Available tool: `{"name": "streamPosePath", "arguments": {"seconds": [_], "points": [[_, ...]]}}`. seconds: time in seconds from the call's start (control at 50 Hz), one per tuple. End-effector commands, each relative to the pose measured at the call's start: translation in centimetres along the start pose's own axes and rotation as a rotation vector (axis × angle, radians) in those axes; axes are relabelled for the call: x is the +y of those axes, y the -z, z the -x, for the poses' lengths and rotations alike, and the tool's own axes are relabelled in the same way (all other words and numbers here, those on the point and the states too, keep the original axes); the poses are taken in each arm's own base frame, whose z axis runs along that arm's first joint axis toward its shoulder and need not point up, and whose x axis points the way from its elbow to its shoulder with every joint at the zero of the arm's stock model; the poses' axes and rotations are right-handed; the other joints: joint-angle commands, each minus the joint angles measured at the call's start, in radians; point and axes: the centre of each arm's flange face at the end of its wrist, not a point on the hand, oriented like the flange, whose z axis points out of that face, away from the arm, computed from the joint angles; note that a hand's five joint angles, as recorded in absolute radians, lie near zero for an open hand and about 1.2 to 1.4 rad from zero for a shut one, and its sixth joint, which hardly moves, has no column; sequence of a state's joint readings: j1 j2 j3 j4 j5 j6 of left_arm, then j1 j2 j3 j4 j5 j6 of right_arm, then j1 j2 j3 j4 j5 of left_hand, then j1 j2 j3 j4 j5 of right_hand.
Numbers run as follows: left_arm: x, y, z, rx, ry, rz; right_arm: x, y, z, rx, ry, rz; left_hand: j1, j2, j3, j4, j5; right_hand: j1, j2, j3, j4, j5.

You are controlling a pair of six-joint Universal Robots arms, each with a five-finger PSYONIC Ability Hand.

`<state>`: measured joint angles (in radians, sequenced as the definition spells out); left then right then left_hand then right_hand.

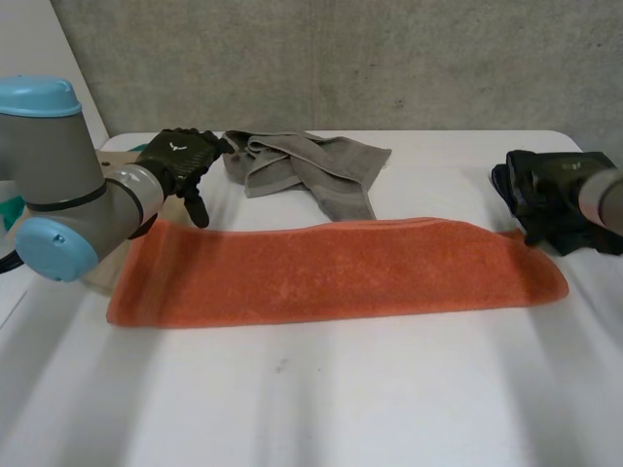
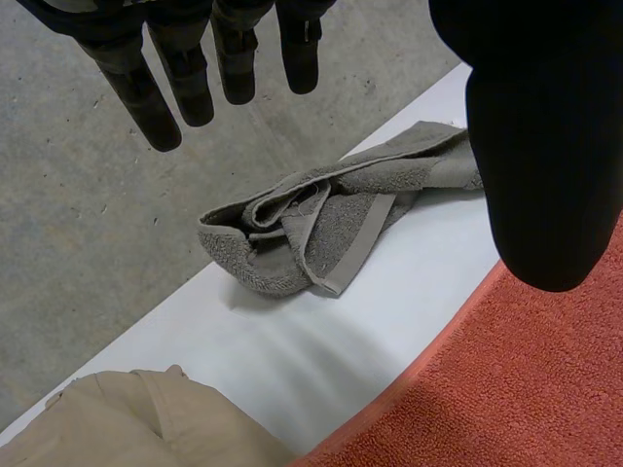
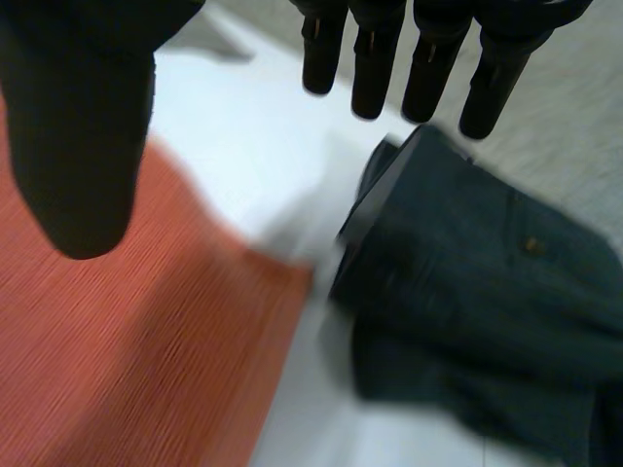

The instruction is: Fold the laundry.

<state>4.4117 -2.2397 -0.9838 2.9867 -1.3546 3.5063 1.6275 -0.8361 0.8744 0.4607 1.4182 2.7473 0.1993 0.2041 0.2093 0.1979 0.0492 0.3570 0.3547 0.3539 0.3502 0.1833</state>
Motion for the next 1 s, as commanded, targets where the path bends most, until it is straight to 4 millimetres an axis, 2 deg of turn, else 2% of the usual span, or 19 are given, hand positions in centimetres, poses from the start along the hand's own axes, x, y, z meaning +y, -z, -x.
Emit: {"name": "streamPosePath", "arguments": {"seconds": [0.02,0.16,0.4,0.7,1.0], "points": [[0.0,0.0,0.0,0.0,-0.001,-0.001,4.9,3.2,0.7,-0.086,0.151,0.083,-0.025,-0.03,-0.035,-0.023,-0.049,0.31,0.313,0.314,0.317,0.31],[0.0,0.0,-0.1,0.0,-0.001,0.0,8.3,3.4,0.7,-0.064,0.191,-0.006,-0.025,-0.03,-0.035,-0.023,-0.049,0.302,0.304,0.305,0.309,0.301],[-0.1,0.1,-0.3,0.004,-0.002,-0.003,11.1,1.6,1.3,-0.089,0.212,-0.036,-0.025,-0.03,-0.035,-0.023,-0.049,0.155,0.157,0.158,0.162,0.154],[0.2,0.0,-0.2,-0.006,-0.001,0.007,10.5,-1.1,-0.1,-0.019,0.211,-0.14,-0.025,-0.03,-0.035,-0.023,-0.049,0.364,0.366,0.367,0.37,0.363],[0.4,0.0,-0.2,-0.01,-0.002,0.01,10.0,-2.3,0.2,-0.023,0.221,-0.17,-0.025,-0.03,-0.035,-0.023,-0.049,0.531,0.533,0.534,0.538,0.53]]}}
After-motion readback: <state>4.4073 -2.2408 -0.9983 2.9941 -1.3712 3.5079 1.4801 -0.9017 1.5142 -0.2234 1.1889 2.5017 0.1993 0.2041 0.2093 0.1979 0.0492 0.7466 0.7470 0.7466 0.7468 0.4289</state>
